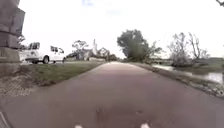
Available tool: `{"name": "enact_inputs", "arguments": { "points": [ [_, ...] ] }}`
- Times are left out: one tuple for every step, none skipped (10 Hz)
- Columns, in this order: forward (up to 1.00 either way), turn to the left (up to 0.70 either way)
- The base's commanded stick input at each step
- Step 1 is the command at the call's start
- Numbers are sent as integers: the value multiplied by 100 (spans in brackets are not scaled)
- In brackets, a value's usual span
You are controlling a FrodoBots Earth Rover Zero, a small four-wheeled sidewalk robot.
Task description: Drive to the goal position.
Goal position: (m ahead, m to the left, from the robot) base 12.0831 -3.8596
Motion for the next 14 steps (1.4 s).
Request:
{"name": "enact_inputs", "arguments": {
  "points": [
    [70, 0],
    [70, 0],
    [70, 0],
    [70, 0],
    [70, 0],
    [70, 0],
    [70, 0],
    [70, 0],
    [70, 0],
    [70, 0],
    [70, 0],
    [70, 0],
    [70, 0],
    [70, 0]
  ]
}}
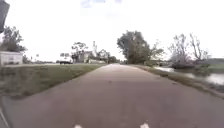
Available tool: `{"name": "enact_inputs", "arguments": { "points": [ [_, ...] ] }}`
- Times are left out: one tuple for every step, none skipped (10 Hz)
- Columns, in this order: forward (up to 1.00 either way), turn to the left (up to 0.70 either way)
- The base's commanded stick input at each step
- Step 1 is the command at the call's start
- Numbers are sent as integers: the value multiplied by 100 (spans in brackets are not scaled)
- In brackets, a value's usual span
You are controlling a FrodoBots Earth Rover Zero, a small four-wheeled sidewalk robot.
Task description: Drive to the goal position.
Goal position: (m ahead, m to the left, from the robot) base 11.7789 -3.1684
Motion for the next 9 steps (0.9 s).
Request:
{"name": "enact_inputs", "arguments": {
  "points": [
    [70, 0],
    [70, 0],
    [70, 0],
    [70, 0],
    [70, 0],
    [70, 0],
    [70, 0],
    [70, 0],
    [70, 0]
  ]
}}
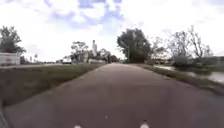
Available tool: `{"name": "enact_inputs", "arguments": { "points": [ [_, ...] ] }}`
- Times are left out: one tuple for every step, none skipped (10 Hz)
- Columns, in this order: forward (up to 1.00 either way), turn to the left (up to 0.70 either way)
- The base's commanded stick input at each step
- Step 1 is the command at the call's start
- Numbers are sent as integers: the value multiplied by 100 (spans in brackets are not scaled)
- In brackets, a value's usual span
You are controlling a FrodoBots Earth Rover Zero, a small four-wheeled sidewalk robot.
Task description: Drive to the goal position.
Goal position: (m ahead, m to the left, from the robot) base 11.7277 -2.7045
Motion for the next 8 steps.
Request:
{"name": "enact_inputs", "arguments": {
  "points": [
    [70, 0],
    [70, 0],
    [70, 0],
    [70, 0],
    [70, 0],
    [70, 0],
    [70, 0],
    [70, 0]
  ]
}}
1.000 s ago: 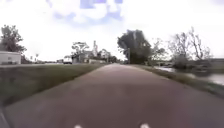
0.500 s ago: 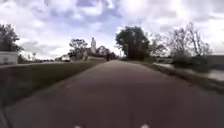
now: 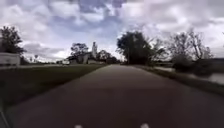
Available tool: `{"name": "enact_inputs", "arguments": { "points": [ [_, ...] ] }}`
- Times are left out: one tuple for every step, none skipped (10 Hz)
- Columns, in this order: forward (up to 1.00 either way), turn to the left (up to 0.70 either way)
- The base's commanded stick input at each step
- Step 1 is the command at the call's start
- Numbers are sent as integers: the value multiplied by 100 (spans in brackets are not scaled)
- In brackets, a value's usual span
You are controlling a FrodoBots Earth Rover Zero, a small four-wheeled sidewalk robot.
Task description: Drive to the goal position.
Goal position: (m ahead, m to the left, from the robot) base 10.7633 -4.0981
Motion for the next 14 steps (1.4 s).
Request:
{"name": "enact_inputs", "arguments": {
  "points": [
    [70, 0],
    [70, 0],
    [70, 0],
    [70, 0],
    [70, 0],
    [70, 0],
    [70, 0],
    [70, 0],
    [70, 0],
    [70, 0],
    [70, 0],
    [70, 0],
    [70, 0],
    [70, 0]
  ]
}}
